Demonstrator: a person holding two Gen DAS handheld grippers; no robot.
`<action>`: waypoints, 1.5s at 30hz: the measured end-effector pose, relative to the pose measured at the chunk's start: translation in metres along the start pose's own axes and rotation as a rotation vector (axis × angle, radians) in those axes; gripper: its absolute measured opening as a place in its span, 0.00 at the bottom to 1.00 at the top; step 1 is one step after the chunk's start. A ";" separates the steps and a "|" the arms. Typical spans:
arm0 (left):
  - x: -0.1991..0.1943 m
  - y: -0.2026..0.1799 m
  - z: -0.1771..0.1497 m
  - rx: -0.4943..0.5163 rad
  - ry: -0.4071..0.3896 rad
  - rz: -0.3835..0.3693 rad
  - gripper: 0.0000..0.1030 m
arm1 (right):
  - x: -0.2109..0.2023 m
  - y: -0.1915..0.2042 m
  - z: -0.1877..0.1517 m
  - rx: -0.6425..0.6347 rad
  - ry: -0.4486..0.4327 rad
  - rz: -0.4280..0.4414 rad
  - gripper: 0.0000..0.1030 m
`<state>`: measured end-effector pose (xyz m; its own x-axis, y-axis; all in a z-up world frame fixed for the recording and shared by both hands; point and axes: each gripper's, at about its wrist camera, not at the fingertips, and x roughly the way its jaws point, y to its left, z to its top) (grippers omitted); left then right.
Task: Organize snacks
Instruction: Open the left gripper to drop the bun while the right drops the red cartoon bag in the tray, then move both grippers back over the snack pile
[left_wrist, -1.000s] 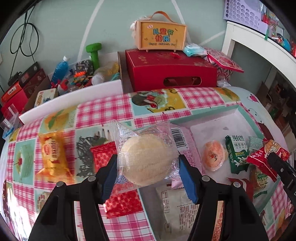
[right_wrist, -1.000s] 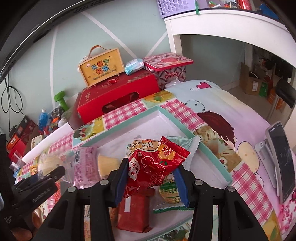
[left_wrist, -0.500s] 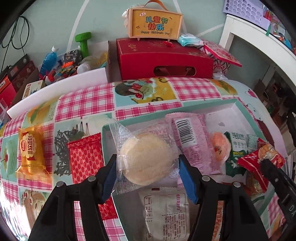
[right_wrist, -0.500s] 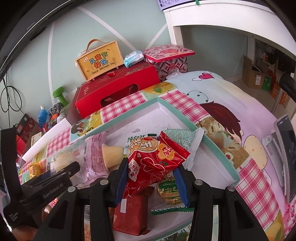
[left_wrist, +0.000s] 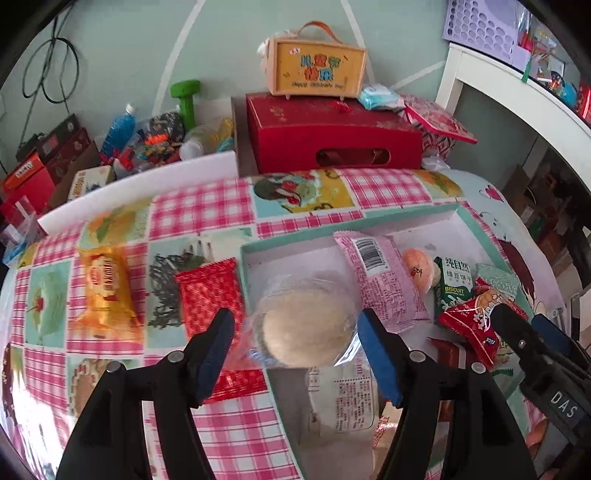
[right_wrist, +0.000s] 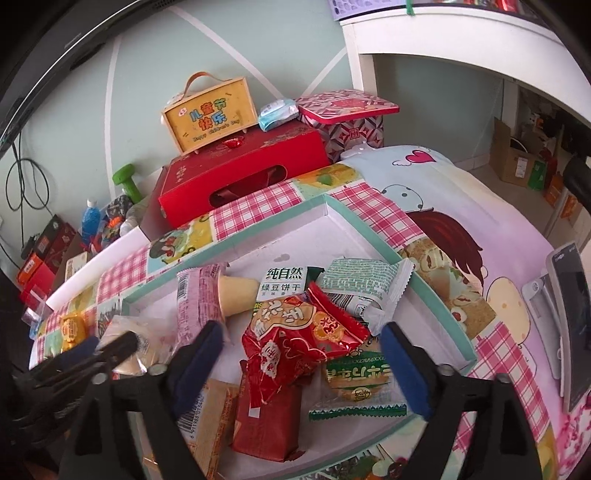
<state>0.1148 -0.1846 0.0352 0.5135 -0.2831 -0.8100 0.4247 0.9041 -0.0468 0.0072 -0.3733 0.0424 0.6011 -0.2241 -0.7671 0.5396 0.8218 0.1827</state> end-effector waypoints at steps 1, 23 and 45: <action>-0.004 0.002 0.000 0.002 -0.011 0.012 0.68 | -0.001 0.003 0.000 -0.014 -0.002 -0.004 1.00; -0.020 0.072 -0.021 -0.137 -0.036 0.172 0.83 | -0.013 0.063 -0.006 -0.172 -0.037 0.033 1.00; -0.027 0.199 -0.039 -0.385 -0.029 0.291 0.83 | 0.002 0.179 -0.039 -0.362 0.003 0.283 1.00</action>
<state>0.1564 0.0155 0.0250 0.5930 -0.0046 -0.8052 -0.0440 0.9983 -0.0381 0.0820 -0.2068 0.0495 0.6934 0.0367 -0.7196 0.1134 0.9807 0.1593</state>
